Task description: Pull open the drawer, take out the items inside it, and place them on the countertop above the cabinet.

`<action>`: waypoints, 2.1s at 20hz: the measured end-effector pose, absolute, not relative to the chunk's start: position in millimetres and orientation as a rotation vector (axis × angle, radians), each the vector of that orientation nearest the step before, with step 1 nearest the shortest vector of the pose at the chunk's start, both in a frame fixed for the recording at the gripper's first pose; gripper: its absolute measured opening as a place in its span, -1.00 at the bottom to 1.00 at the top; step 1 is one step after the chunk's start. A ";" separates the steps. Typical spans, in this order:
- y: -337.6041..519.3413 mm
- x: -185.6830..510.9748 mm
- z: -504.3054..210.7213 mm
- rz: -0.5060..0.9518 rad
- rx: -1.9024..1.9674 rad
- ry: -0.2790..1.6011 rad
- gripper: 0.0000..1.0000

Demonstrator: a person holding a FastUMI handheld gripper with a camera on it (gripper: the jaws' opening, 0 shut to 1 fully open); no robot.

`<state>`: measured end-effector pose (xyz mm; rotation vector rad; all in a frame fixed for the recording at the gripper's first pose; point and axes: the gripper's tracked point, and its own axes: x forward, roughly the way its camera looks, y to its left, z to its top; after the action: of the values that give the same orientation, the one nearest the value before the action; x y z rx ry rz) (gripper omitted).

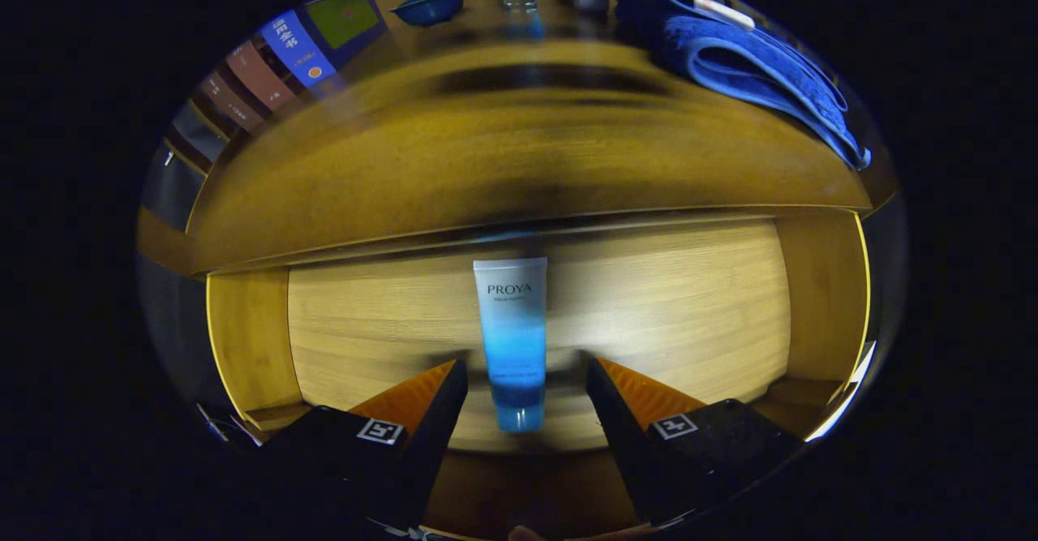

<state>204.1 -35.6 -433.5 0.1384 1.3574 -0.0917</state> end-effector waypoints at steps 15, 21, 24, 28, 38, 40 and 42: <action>-34.5 196.7 -403.3 -0.064 0.097 1.240 -0.24; -38.0 179.4 -333.4 -0.031 0.114 1.075 -0.24; -41.0 174.9 -302.5 -0.022 0.130 0.995 -0.23; -48.0 190.9 -271.0 -0.031 0.149 0.910 -0.24; -47.9 277.2 -256.4 -0.036 0.184 0.913 -0.24; -45.7 293.8 -266.7 -0.039 0.183 0.938 -0.24; -43.6 309.3 -279.5 -0.034 0.176 0.977 -0.24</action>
<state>309.3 -43.6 -279.5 0.1761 0.9774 -0.0339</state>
